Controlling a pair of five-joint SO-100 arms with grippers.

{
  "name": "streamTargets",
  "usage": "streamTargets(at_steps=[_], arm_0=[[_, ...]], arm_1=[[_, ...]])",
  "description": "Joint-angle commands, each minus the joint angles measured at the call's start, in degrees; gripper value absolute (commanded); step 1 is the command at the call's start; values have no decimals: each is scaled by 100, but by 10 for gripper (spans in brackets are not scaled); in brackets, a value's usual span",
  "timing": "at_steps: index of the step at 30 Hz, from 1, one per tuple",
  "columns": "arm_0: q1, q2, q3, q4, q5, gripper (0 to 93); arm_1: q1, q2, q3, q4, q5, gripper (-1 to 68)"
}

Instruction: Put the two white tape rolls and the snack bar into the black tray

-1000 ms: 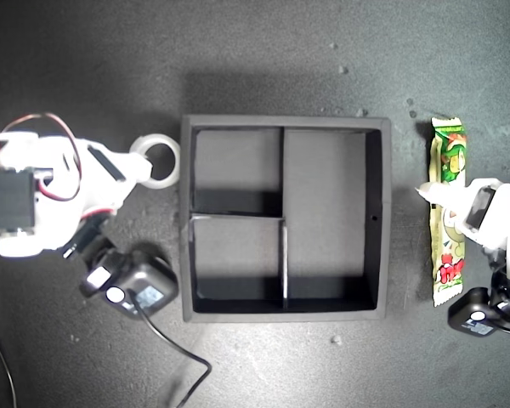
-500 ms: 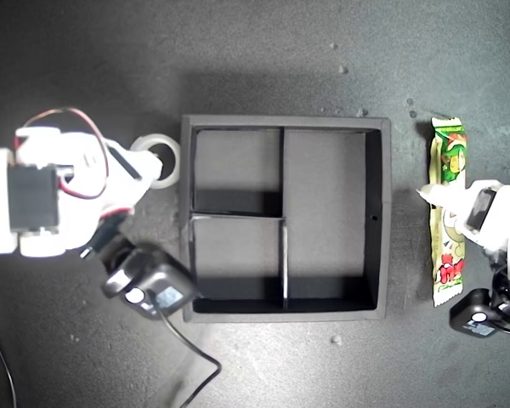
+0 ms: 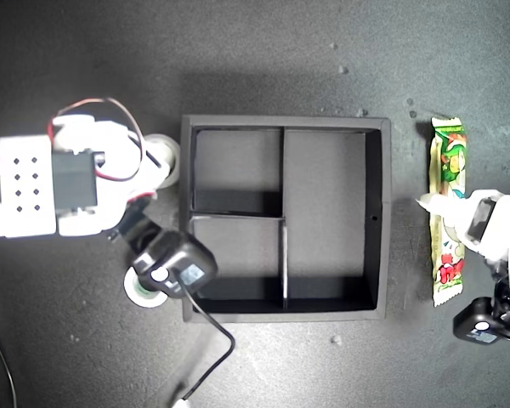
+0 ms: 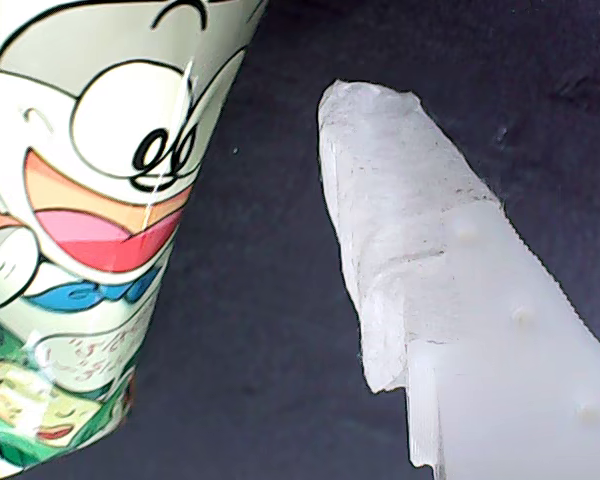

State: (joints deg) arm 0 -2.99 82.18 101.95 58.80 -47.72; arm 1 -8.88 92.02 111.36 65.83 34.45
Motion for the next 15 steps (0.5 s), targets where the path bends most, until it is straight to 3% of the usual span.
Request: streamTargets(at_steps=[1, 8, 15], arm_0=[[-62, -26, -185, -97, 44, 107], [-123, -9, -123, -97, 26, 21], [-237, -229, 0, -334, 141, 4]], arm_1=[[-62, 26, 105, -299, -44, 286], [272, 18, 483, -958, -299, 272], [527, -571, 308, -1151, -501, 229]])
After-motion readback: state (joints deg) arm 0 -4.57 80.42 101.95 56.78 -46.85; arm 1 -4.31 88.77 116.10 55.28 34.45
